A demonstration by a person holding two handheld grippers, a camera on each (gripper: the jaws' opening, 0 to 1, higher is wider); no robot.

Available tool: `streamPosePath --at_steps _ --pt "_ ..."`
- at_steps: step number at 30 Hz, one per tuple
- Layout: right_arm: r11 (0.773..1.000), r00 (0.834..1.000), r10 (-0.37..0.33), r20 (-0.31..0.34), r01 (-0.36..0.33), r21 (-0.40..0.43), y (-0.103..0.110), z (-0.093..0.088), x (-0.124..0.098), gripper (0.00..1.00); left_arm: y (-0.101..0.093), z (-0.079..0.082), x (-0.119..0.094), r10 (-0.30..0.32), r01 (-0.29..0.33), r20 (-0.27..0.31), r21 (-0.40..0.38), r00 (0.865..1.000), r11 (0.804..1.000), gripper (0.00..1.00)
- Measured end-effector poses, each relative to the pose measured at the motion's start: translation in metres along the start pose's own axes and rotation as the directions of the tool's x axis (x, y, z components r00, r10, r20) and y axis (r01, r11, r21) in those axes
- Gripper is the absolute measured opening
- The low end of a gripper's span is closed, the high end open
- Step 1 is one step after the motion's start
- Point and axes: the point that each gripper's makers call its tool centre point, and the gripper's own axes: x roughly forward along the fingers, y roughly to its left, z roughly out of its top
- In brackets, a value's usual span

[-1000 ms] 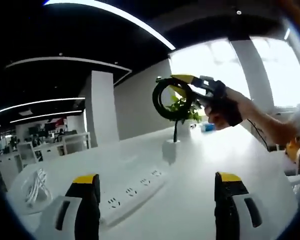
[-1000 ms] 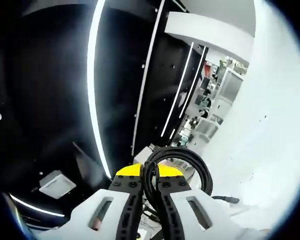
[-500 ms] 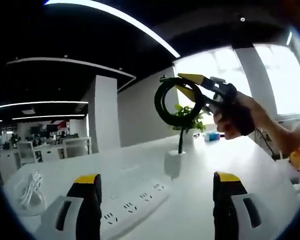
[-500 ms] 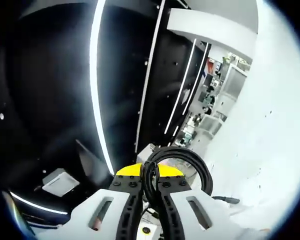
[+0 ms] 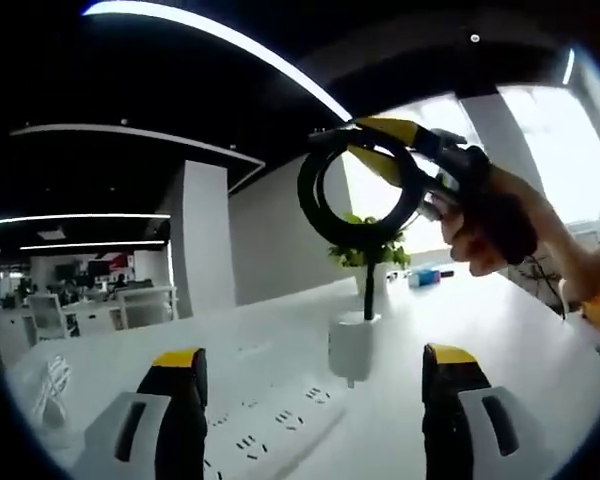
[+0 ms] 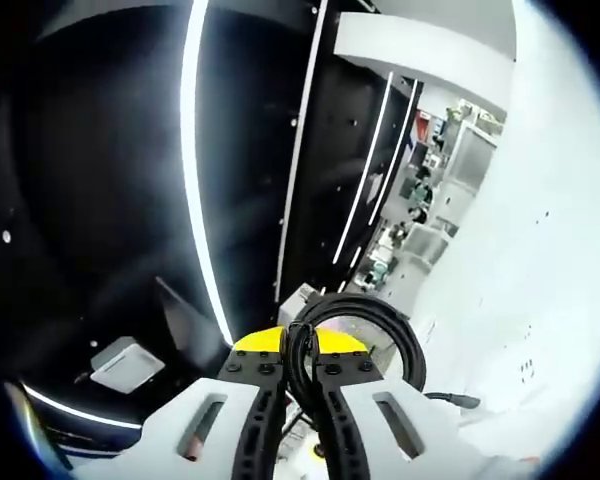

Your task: Straighten the power strip on the desk, plug the charger into it

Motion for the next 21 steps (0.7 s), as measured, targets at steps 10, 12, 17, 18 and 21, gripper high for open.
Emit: streamPosePath --at_steps 10,12,17,18,21 --pt "1.0 1.0 0.007 -0.013 -0.007 0.013 0.001 -0.004 0.001 0.07 -0.022 -0.004 0.021 -0.116 0.117 -0.042 0.02 0.992 0.993 0.76" --pt "1.0 1.0 0.008 -0.014 -0.007 0.014 0.001 -0.006 0.002 0.07 -0.024 -0.005 0.025 -0.129 0.13 -0.049 0.015 0.99 0.991 0.73" --pt "1.0 1.0 0.011 -0.025 -0.01 0.015 0.002 -0.009 0.0 0.07 -0.027 -0.009 0.033 -0.151 0.152 -0.071 0.012 0.986 0.988 0.72" --pt "1.0 1.0 0.011 -0.027 -0.01 0.019 0.002 -0.01 0.0 0.07 -0.029 -0.01 0.034 -0.159 0.16 -0.074 0.011 0.985 0.987 0.71" --pt "1.0 1.0 0.008 -0.029 -0.007 0.02 0.002 -0.012 0.0 0.07 -0.031 -0.013 0.037 -0.173 0.174 -0.087 0.006 0.981 0.985 0.69"
